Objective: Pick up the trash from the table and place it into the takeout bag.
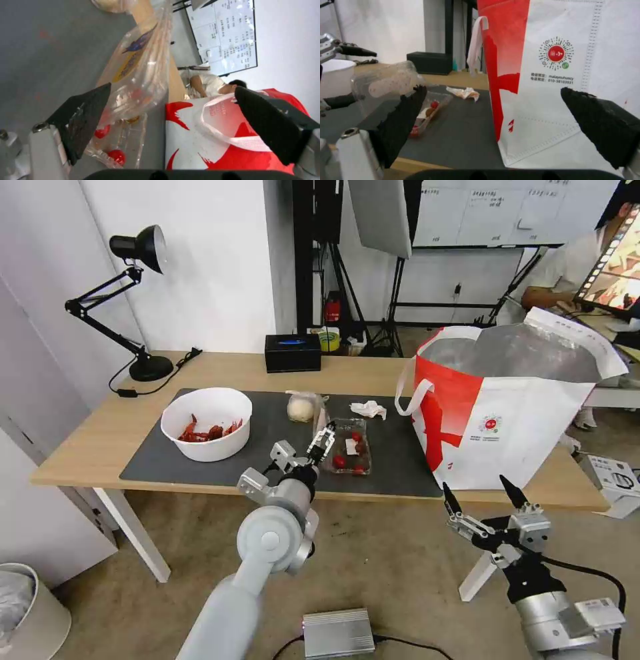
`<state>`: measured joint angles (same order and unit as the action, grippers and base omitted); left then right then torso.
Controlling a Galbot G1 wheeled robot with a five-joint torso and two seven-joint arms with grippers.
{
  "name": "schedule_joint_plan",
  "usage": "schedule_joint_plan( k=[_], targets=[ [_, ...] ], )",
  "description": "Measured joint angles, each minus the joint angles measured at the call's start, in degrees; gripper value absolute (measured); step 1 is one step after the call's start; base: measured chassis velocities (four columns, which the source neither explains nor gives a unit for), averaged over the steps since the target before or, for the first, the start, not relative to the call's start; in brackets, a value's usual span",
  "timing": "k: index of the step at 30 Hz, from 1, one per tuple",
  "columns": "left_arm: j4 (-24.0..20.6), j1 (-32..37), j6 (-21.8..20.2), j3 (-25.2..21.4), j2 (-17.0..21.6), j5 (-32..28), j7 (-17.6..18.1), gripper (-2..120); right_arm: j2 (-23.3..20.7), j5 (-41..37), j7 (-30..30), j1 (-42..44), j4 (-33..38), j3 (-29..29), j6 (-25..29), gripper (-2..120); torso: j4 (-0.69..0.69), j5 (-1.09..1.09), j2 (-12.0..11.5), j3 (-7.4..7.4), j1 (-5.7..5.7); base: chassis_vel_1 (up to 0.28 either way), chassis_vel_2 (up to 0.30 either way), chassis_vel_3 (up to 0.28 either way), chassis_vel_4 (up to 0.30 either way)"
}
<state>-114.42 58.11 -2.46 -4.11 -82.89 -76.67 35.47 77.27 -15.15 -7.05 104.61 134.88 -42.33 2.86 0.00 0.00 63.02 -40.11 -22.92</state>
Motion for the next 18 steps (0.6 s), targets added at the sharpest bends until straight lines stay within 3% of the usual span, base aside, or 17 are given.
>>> schedule_joint_plan(
  k=[18],
  targets=[
    [0.8,-0.8,0.0,4.6,-1.3,-0.3,-2.4,100,0.3,0.0,-0.1,1.0,0.2,-0.9,1.3,100,0.00,-0.01,0.0,0.00,0.00,0.000,0.000,0.000,0.000]
  ],
)
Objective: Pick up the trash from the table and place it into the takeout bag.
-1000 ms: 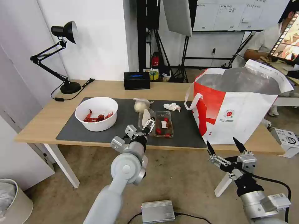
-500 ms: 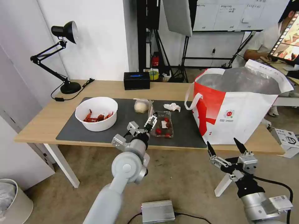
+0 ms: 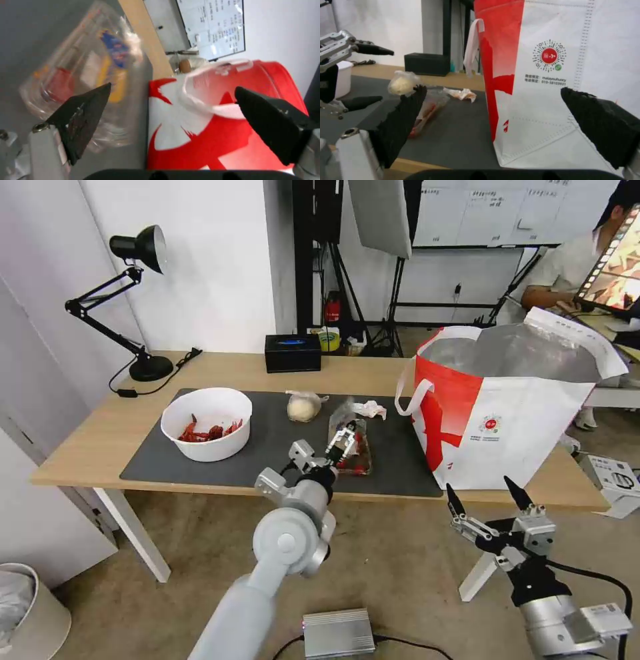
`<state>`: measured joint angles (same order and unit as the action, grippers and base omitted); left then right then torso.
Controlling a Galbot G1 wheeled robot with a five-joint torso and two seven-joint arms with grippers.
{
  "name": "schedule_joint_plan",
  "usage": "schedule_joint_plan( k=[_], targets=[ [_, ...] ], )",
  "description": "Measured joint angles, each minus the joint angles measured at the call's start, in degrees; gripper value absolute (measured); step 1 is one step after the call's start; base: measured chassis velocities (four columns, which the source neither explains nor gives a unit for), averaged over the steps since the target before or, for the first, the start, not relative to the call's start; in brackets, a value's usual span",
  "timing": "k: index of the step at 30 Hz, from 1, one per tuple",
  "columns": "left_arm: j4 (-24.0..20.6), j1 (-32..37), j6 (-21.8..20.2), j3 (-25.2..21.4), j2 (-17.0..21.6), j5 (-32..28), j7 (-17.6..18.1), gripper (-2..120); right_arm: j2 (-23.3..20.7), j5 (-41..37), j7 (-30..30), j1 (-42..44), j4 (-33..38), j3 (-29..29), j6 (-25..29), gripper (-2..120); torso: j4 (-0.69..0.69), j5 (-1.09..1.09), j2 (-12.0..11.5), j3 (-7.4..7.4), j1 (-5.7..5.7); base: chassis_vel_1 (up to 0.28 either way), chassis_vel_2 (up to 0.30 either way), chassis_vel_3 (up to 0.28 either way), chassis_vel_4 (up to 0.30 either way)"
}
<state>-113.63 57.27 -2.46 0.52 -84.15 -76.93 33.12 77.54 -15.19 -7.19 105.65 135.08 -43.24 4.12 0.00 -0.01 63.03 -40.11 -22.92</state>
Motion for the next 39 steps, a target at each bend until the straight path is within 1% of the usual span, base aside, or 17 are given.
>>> schedule_joint_plan(
  k=[2,12,16,18,20,22,24,26,27,28,29,32,33,35,36,38,39],
  targets=[
    [-0.2,0.0,-0.3,0.9,-0.4,-0.4,-0.4,100,0.2,0.0,0.0,0.2,0.1,-0.1,0.1,100,0.00,0.01,0.0,0.00,0.00,0.000,0.000,0.000,0.000],
    [-0.7,0.0,-0.8,1.0,0.0,-0.4,-1.7,100,0.7,-0.1,-0.1,0.3,0.2,-0.1,0.3,100,0.00,0.01,0.0,0.00,0.00,0.000,0.000,0.000,0.000],
    [-0.6,-0.1,-2.2,0.9,0.8,0.3,-2.6,100,0.9,0.0,-0.1,0.3,0.2,0.0,0.3,100,0.00,0.01,0.0,0.00,0.00,0.000,0.000,0.000,0.000],
    [0.0,-0.4,-4.6,0.9,1.9,3.6,-3.6,97,1.0,0.0,-0.1,0.3,0.3,0.0,0.3,100,0.00,0.02,0.0,0.00,0.00,0.000,0.000,0.000,0.000],
    [0.0,-0.4,-4.6,0.9,1.9,3.6,-3.6,97,1.0,0.0,-0.1,0.3,0.3,0.0,0.3,100,0.00,0.02,0.0,0.00,0.00,0.000,0.000,0.000,0.000],
    [0.7,-1.2,-7.2,1.4,3.0,8.2,-5.4,85,1.0,0.0,-0.1,0.4,0.3,0.0,0.4,100,0.00,0.01,0.0,0.00,0.00,0.000,0.000,0.000,0.000],
    [1.0,-1.6,-7.6,1.8,3.4,9.5,-5.9,82,1.0,0.0,-0.1,0.4,0.3,0.0,0.4,100,0.00,0.01,0.0,0.00,0.00,0.000,0.000,0.000,0.000],
    [1.8,-2.6,-8.0,2.6,4.2,11.6,-6.9,75,1.0,0.0,-0.1,0.5,0.3,0.0,0.4,100,0.00,0.01,0.0,0.00,0.00,0.000,0.000,0.000,0.000],
    [2.7,-4.3,-8.0,3.9,5.5,13.2,-8.1,67,1.1,0.0,-0.1,0.6,0.4,0.0,0.4,100,0.00,0.02,0.0,0.00,0.00,0.000,0.000,0.000,0.000],
    [3.4,-5.4,-8.1,4.8,6.3,14.4,-9.0,62,1.2,0.0,-0.1,0.6,0.4,-0.1,0.5,100,0.00,0.02,0.0,0.00,0.00,0.000,0.000,0.000,0.000],
    [3.4,-5.4,-8.1,4.8,6.3,14.4,-9.0,62,1.2,0.0,-0.1,0.6,0.4,-0.1,0.5,100,0.00,0.02,0.0,0.00,0.00,0.000,0.000,0.000,0.000],
    [7.3,-9.5,-8.1,7.5,9.3,22.2,-13.6,47,1.4,0.0,-0.1,0.8,0.6,-0.2,0.5,100,0.00,0.01,0.0,0.00,0.01,0.000,0.000,0.000,0.000],
    [7.3,-9.5,-8.1,7.5,9.3,22.2,-13.6,47,1.4,0.0,-0.1,0.8,0.6,-0.2,0.5,100,0.00,0.01,0.0,0.00,0.01,0.000,0.000,0.000,0.000],
    [10.1,-12.6,-8.1,9.0,11.9,27.3,-17.4,37,1.4,-0.1,-0.1,1.0,0.7,-0.3,0.5,100,0.00,0.02,0.0,0.00,0.00,0.000,0.000,0.000,0.000],
    [10.1,-12.6,-8.1,9.0,11.9,27.3,-17.4,37,1.4,-0.1,-0.1,1.0,0.7,-0.3,0.5,100,0.00,0.02,0.0,0.00,0.00,0.000,0.000,0.000,0.000],
    [11.9,-14.7,-8.6,10.0,14.3,29.5,-21.0,27,1.2,-0.4,0.0,1.1,0.7,-0.4,0.5,100,0.00,0.02,0.0,0.00,0.00,0.000,0.000,0.000,0.000],
    [12.4,-15.2,-9.0,10.4,15.2,30.1,-22.1,22,1.0,-0.5,0.0,1.2,0.7,-0.4,0.5,100,0.00,0.01,0.0,0.00,0.00,0.000,0.000,0.000,0.000]
  ],
)
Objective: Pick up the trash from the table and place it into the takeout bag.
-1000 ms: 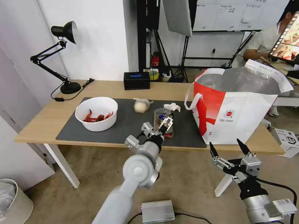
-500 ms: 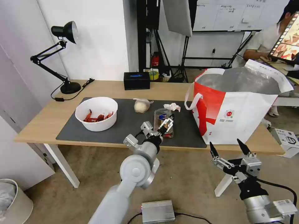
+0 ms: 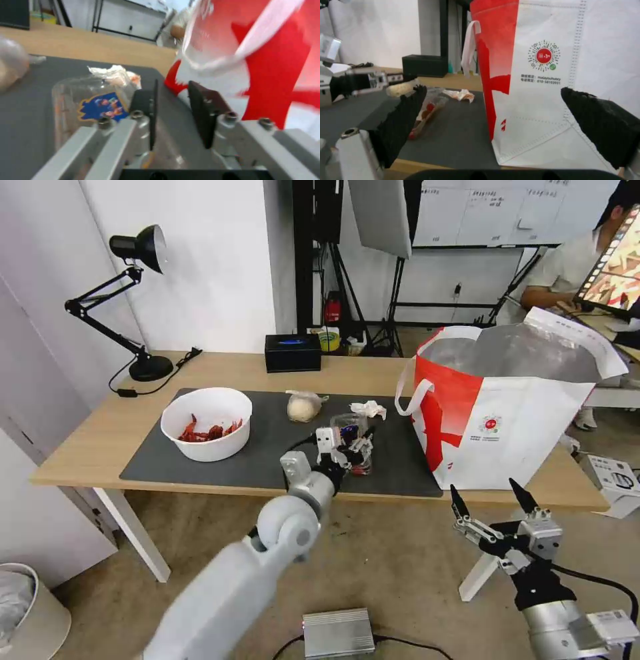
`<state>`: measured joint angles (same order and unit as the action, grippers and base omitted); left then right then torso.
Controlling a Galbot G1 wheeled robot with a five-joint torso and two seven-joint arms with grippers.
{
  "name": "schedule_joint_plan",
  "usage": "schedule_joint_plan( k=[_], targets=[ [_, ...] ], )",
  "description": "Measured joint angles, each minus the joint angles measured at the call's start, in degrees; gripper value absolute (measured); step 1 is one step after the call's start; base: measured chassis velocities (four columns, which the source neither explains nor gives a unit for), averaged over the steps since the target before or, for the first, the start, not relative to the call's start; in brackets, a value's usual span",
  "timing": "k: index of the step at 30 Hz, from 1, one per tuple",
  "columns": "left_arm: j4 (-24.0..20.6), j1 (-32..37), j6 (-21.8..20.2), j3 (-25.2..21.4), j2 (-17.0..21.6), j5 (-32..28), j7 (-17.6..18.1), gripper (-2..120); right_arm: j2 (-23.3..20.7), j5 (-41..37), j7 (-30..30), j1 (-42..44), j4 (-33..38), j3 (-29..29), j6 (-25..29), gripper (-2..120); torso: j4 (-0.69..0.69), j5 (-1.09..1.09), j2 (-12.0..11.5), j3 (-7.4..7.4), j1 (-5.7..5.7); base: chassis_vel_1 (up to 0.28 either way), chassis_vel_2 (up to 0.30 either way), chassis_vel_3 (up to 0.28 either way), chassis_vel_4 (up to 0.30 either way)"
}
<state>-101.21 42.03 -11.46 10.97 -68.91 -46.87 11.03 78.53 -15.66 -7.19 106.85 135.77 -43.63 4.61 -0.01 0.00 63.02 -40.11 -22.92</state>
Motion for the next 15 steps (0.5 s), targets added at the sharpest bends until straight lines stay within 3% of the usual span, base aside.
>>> schedule_joint_plan(
  k=[2,4,7,15],
  targets=[
    [0.3,-0.3,-0.3,0.4,0.7,0.5,-0.8,21,-0.2,0.0,0.0,0.1,0.0,0.0,0.0,100,0.01,0.00,0.0,0.00,0.00,0.000,0.000,0.000,0.000],
    [1.1,-0.7,-1.4,1.6,2.7,3.6,-3.4,8,-1.4,-0.1,0.1,0.2,0.0,-0.2,-0.1,100,0.01,0.01,0.0,0.00,0.00,0.000,0.000,0.000,0.000],
    [1.0,-0.6,-2.5,2.2,4.0,5.9,-5.2,0,-2.2,-0.4,0.3,0.1,0.0,-0.7,-0.3,100,0.01,0.01,0.0,0.00,0.00,0.000,0.000,0.000,0.000],
    [1.0,-0.8,-3.1,3.4,4.9,6.2,-5.9,0,-2.2,-0.6,0.3,-0.4,-0.1,-0.4,-0.8,100,0.00,0.00,0.0,0.00,0.00,0.000,0.000,0.000,0.000]
  ],
)
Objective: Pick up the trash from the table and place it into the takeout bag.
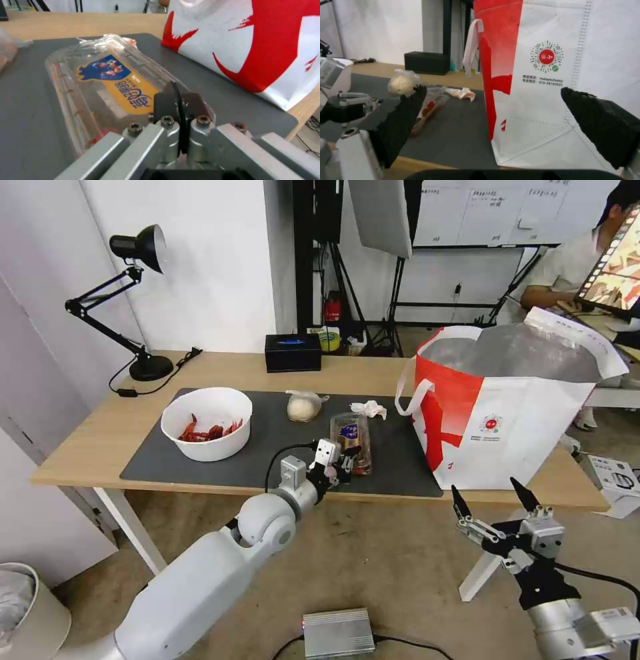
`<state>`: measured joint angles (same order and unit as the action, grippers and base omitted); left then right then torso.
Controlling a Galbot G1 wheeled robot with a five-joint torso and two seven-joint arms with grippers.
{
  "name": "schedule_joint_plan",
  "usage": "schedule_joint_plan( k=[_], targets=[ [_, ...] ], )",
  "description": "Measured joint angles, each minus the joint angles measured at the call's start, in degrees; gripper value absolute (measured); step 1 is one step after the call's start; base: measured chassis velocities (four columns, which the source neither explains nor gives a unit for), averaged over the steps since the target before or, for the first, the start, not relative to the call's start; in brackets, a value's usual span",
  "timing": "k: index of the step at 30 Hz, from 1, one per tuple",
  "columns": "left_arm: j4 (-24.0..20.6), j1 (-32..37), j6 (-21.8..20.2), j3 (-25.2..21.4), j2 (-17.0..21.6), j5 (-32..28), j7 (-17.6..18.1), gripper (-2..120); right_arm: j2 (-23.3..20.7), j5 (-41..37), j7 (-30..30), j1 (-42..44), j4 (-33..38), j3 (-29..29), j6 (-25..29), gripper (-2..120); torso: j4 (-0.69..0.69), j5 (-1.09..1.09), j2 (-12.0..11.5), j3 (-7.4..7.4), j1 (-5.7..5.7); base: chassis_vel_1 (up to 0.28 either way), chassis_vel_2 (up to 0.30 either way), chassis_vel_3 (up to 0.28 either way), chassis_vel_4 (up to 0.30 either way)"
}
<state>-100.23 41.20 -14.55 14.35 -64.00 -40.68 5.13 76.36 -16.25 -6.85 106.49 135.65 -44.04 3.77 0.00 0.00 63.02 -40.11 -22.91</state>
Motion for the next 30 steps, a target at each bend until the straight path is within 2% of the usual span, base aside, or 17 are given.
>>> schedule_joint_plan(
  k=[5,16,19,21,22,23,26,30],
  targets=[
    [0.2,0.1,0.0,0.1,0.0,-0.1,0.1,0,-0.2,-2.1,0.2,-0.3,-0.1,0.3,-1.2,100,0.00,0.00,0.0,0.00,0.00,0.000,0.000,0.000,0.000],
    [0.9,0.8,0.2,0.0,0.4,0.5,0.5,0,-2.4,-15.5,1.6,-2.6,0.2,0.5,-7.1,100,0.00,0.00,0.0,0.00,-0.01,0.000,0.000,0.000,0.000],
    [0.9,1.3,0.3,-0.1,0.5,0.8,0.6,0,-3.9,-23.9,2.5,-4.2,0.4,0.8,-10.5,100,0.00,0.00,0.0,0.00,0.00,0.000,0.000,0.000,0.000],
    [0.9,1.3,0.4,-0.1,0.5,0.9,0.6,0,-4.2,-25.8,2.7,-4.5,0.5,0.8,-11.1,100,0.00,0.00,0.0,0.00,0.00,0.000,0.000,0.000,0.000],
    [0.7,1.5,0.6,-0.1,0.8,1.2,0.7,0,-5.1,-31.2,3.2,-5.4,0.7,0.8,-12.7,100,0.00,0.00,0.0,0.00,0.00,0.000,0.000,0.000,0.000],
    [0.7,1.5,0.6,-0.1,0.8,1.2,0.7,0,-5.1,-31.2,3.2,-5.4,0.7,0.8,-12.7,100,0.00,0.00,0.0,0.00,0.00,0.000,0.000,0.000,0.000],
    [0.3,1.7,0.7,-0.3,1.2,1.3,0.9,0,-6.4,-39.2,5.0,-7.0,1.0,0.9,-14.9,100,0.00,0.00,0.0,0.00,0.00,0.000,0.000,0.000,0.000],
    [-0.1,1.7,0.8,-0.4,1.5,1.2,1.0,0,-7.5,-44.2,6.1,-8.4,0.8,1.0,-15.7,100,0.00,0.00,0.0,0.00,-0.01,0.000,0.000,0.000,0.000]
  ],
)
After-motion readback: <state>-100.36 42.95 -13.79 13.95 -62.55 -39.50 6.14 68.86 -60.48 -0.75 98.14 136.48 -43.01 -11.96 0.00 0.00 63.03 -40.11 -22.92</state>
